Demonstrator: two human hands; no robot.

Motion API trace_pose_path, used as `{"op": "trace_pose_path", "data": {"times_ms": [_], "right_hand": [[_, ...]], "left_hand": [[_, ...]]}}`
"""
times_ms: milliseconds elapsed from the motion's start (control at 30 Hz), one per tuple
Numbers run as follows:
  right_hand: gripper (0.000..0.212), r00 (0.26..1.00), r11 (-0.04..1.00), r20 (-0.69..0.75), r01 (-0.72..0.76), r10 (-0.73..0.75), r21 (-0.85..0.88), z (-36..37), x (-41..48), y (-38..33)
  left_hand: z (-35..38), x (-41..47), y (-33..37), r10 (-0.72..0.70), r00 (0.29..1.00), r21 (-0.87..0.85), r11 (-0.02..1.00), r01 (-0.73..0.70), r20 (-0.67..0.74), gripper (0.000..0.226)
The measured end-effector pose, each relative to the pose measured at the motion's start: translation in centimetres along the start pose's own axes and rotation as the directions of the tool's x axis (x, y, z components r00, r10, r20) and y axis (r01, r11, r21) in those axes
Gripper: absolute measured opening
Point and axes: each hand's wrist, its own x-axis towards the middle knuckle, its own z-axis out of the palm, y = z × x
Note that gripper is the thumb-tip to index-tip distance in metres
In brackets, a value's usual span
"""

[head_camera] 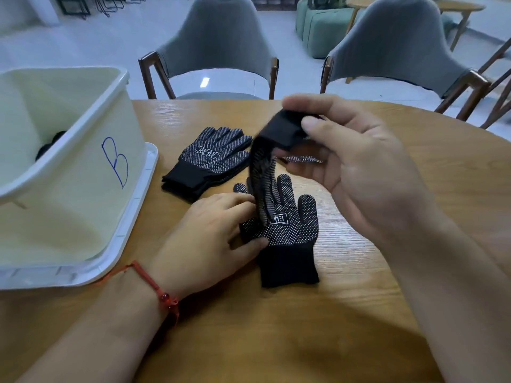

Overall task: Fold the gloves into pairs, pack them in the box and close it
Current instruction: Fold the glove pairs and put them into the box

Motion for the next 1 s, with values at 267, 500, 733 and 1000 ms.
{"op": "trace_pose_path", "data": {"times_ms": [267, 500, 733, 1000], "right_hand": [[0.050, 0.988, 0.993, 0.109, 0.114, -0.113, -0.003, 0.4, 0.8, 1.0], [0.043, 0.993, 0.981, -0.019, -0.118, 0.116, -0.153, -0.9, -0.9, 3.4], [0.037, 0.985, 0.617, 0.034, 0.132, -0.168, -0.776, -2.6, -3.8, 3.9], [0.027, 0.944, 0.204, 0.291, 0.319, -0.153, -0.926, -2.2, -5.2, 5.0]], "left_hand": [[0.0, -0.6, 0.2, -0.049, 0.999, 0.029, 0.998, 0.049, -0.005, 0.047], [0.1, -0.4, -0.1, -0.028, 1.000, -0.002, 1.000, 0.028, -0.007, 0.047], [0.2, -0.6, -0.2, -0.033, 0.999, 0.039, 0.999, 0.034, -0.007, 0.048], [0.4, -0.8, -0.4, -0.086, 0.996, 0.069, 0.994, 0.087, -0.018, 0.064]]}}
